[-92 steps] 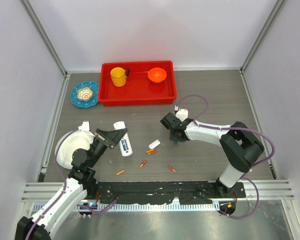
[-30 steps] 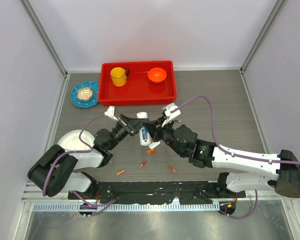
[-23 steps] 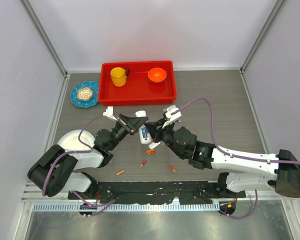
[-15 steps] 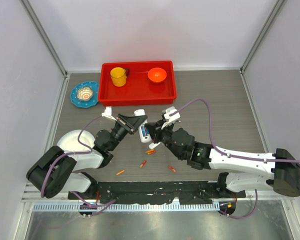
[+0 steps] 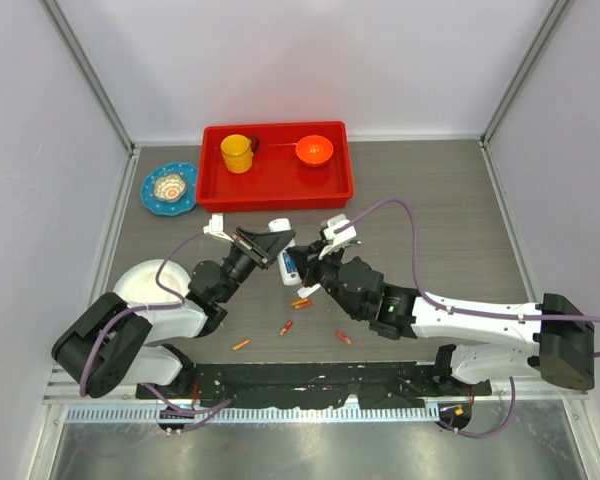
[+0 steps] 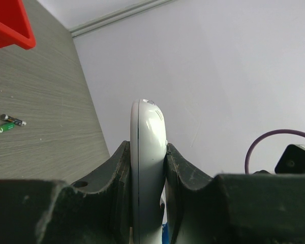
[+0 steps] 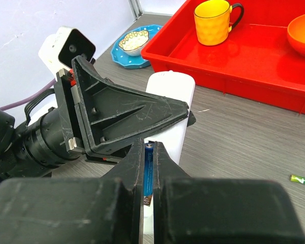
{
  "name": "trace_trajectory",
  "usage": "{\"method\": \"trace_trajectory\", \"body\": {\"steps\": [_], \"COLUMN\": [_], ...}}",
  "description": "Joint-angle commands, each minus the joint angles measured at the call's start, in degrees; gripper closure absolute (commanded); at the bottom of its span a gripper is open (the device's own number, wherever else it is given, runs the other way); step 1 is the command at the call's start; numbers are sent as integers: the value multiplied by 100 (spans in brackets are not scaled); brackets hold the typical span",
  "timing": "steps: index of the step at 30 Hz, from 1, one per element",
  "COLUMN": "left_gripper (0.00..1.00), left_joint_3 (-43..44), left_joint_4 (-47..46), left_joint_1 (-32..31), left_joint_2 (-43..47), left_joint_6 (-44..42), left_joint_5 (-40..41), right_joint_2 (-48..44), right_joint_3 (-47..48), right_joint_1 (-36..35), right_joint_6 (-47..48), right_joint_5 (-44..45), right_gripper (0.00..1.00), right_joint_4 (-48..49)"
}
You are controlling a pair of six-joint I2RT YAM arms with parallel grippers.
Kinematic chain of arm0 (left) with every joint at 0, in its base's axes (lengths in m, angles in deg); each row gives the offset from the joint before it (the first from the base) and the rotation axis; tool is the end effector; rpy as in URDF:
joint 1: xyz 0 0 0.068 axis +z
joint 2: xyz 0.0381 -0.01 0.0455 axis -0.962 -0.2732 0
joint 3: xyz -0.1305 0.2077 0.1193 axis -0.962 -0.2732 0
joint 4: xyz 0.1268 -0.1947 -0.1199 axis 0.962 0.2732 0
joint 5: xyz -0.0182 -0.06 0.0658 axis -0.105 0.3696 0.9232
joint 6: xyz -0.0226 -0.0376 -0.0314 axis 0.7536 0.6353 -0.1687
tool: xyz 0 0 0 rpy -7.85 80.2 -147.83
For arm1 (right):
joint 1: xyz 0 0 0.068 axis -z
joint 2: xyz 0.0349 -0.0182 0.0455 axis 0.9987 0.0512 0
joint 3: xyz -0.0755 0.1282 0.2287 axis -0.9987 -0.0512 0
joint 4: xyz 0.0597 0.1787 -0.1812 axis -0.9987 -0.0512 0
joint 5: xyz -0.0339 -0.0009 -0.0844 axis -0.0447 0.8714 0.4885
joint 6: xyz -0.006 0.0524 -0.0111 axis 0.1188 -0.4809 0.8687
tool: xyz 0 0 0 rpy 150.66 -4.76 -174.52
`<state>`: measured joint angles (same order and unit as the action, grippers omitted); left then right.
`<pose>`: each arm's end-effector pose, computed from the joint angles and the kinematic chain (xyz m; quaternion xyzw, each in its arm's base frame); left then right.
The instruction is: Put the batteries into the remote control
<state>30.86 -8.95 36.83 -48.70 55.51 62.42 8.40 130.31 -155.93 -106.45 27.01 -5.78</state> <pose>0.1865 -0.1434 0.2129 -0.2015 0.5839 -0.6665 0.4174 0.1164 0.2481 0.3002 -0.1351 0.7104 0.2990 0.6226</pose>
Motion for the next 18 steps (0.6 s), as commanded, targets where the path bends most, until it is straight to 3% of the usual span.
{"method": "trace_trajectory", "body": {"steps": [1,18], "left_gripper": [100,100], "left_joint_3": [5,40], "left_joint_4": [-1490,-1490], "left_joint_1": [-30,-38], "left_joint_2": [174,209], "left_joint_6": [-116,-239], "left_joint_5": [84,101], "right_joint_2": [39,-13], "right_joint_3": [-31,162], "right_joint_1": [-31,-31], "right_joint_6": [47,-647], "right_joint_5": [179,73], "right_gripper": [99,99], "right_joint_4": [356,-759]}}
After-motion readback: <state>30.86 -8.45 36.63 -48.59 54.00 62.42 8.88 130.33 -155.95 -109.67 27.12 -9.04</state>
